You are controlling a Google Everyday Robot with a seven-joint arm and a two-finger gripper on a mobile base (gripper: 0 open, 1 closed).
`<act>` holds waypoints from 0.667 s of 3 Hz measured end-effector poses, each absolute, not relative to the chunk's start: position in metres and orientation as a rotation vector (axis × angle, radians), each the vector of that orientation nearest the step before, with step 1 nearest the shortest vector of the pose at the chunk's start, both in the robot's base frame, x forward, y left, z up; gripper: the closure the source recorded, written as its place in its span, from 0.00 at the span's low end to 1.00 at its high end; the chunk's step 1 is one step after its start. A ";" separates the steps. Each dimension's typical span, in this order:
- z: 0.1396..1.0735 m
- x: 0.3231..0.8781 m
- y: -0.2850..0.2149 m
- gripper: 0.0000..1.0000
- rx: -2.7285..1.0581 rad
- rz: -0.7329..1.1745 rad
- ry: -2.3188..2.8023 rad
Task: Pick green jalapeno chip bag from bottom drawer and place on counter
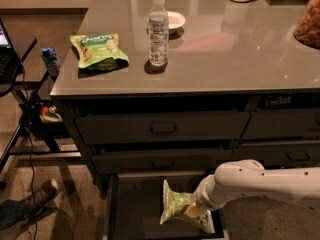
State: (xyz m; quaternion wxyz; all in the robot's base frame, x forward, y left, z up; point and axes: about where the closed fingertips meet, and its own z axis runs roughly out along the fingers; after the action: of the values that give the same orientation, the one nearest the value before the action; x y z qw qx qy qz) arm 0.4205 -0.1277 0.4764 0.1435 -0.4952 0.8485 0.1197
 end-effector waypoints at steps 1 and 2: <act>0.477 0.421 -0.128 1.00 -1.428 0.345 2.446; 0.493 0.426 -0.133 1.00 -1.421 0.330 2.435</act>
Offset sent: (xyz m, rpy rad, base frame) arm 0.0139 -0.0129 0.0386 -0.0016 -0.0444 -0.0101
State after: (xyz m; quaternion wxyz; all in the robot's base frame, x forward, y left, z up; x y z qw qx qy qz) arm 0.4258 -0.1328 0.4927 0.1510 -0.4948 0.8481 0.1149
